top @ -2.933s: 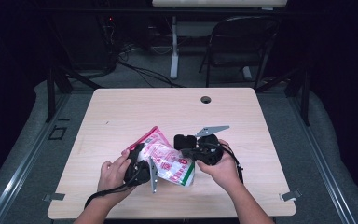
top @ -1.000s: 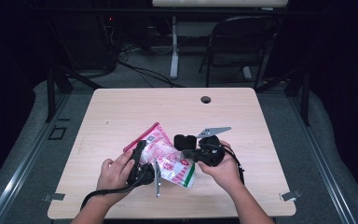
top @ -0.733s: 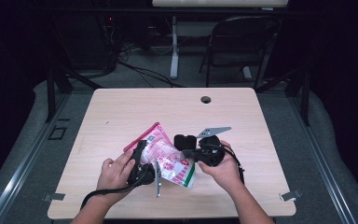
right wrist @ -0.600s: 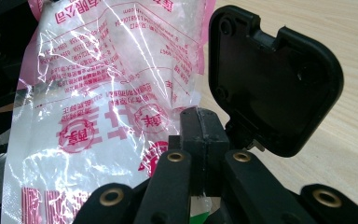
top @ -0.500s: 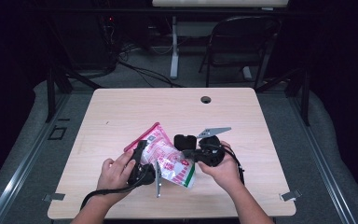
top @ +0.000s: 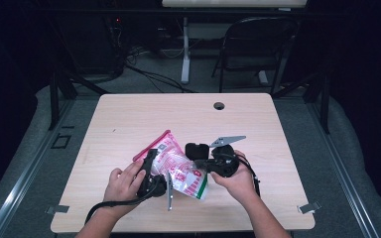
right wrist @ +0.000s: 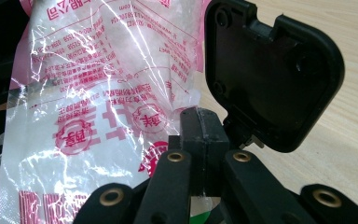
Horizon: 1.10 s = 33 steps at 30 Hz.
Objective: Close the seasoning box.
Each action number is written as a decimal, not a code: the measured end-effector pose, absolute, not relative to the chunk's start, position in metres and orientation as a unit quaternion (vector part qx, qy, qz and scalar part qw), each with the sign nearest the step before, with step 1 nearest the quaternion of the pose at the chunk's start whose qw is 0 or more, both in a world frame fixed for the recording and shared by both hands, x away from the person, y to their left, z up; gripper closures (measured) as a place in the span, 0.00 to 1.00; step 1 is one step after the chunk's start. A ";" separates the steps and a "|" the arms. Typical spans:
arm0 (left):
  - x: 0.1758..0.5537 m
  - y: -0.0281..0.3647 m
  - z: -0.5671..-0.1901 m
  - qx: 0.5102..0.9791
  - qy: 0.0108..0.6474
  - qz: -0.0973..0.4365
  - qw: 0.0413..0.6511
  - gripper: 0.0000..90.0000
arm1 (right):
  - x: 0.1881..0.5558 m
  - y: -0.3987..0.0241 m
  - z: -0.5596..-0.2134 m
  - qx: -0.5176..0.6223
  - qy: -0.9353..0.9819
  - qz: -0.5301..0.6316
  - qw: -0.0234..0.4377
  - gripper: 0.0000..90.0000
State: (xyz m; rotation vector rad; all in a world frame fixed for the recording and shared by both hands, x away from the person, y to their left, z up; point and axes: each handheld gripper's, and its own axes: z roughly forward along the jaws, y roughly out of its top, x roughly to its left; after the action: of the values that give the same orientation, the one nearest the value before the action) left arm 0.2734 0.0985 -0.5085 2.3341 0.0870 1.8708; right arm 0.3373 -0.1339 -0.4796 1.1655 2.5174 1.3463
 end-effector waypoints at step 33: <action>0.272 0.094 -0.505 0.774 0.010 0.631 0.058 0.70 | 0.338 -0.136 -0.484 0.381 0.815 0.435 0.027 1.00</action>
State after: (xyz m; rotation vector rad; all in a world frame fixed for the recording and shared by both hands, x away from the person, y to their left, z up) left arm 0.2717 0.0939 -0.5052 2.3441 0.0311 1.9121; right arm 0.3383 -0.1357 -0.4837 1.1765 2.5189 1.3435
